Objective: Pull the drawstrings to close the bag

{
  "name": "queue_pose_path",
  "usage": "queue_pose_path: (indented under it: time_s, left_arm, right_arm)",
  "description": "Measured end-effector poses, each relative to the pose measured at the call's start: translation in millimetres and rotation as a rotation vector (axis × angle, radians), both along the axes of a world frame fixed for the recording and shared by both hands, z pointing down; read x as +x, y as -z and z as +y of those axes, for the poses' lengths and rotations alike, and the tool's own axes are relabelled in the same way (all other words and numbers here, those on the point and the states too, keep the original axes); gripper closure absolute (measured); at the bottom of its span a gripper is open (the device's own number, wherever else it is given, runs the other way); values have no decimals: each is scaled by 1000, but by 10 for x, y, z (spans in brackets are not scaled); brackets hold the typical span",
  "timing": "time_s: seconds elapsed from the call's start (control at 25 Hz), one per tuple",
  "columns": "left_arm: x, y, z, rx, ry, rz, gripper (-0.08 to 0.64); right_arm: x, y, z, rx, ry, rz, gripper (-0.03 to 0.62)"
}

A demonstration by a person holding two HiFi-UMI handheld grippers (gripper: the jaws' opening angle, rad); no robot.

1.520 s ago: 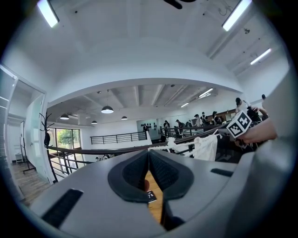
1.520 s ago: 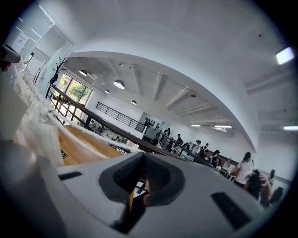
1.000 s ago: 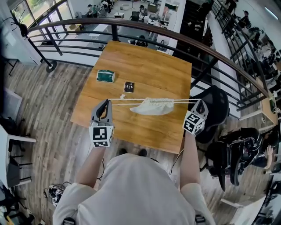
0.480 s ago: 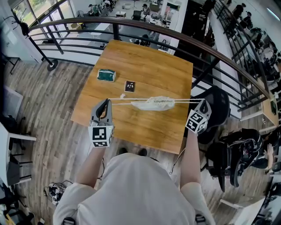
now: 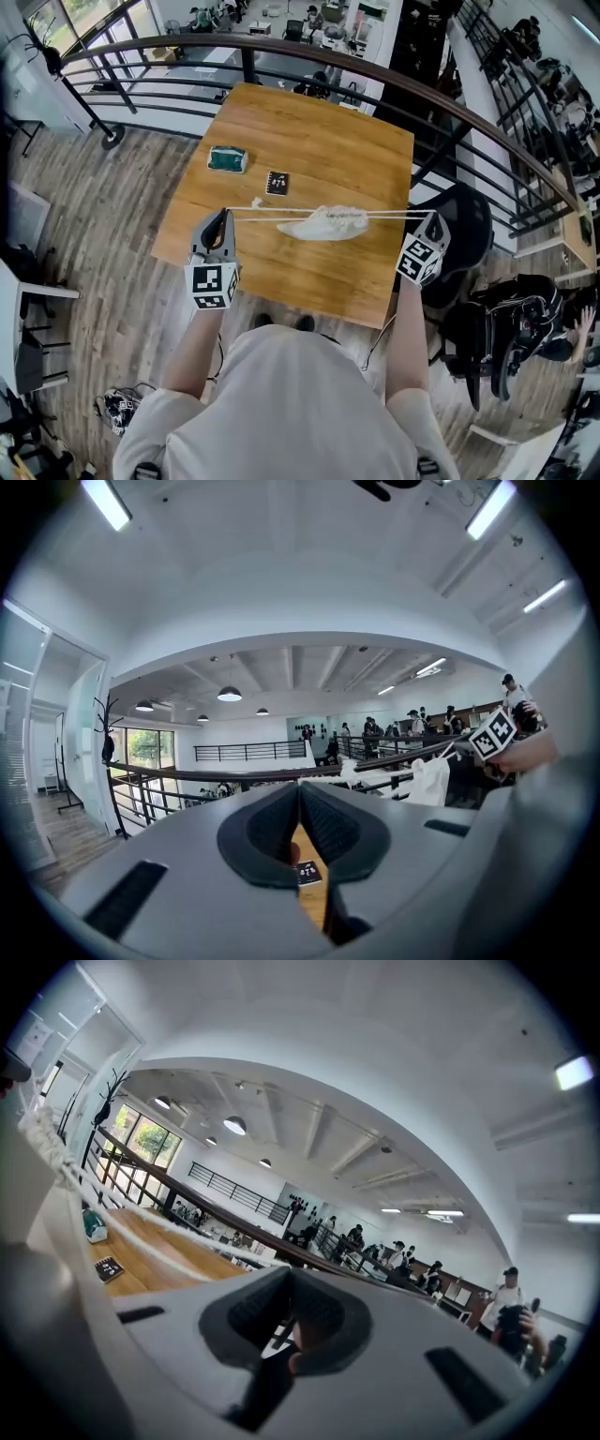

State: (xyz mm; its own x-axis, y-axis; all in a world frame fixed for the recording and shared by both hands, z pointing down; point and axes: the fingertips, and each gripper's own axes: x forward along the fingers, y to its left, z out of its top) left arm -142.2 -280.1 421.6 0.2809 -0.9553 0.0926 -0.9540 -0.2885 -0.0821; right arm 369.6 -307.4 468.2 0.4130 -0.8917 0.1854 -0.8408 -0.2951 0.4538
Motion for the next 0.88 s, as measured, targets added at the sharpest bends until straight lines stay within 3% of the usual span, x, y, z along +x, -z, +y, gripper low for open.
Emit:
queue_pose_path:
  time_s: [0.88]
  left_arm:
    - [124, 9, -236, -21, -72, 42, 560]
  right_arm:
    - [-575, 231, 64, 76, 153, -12, 584]
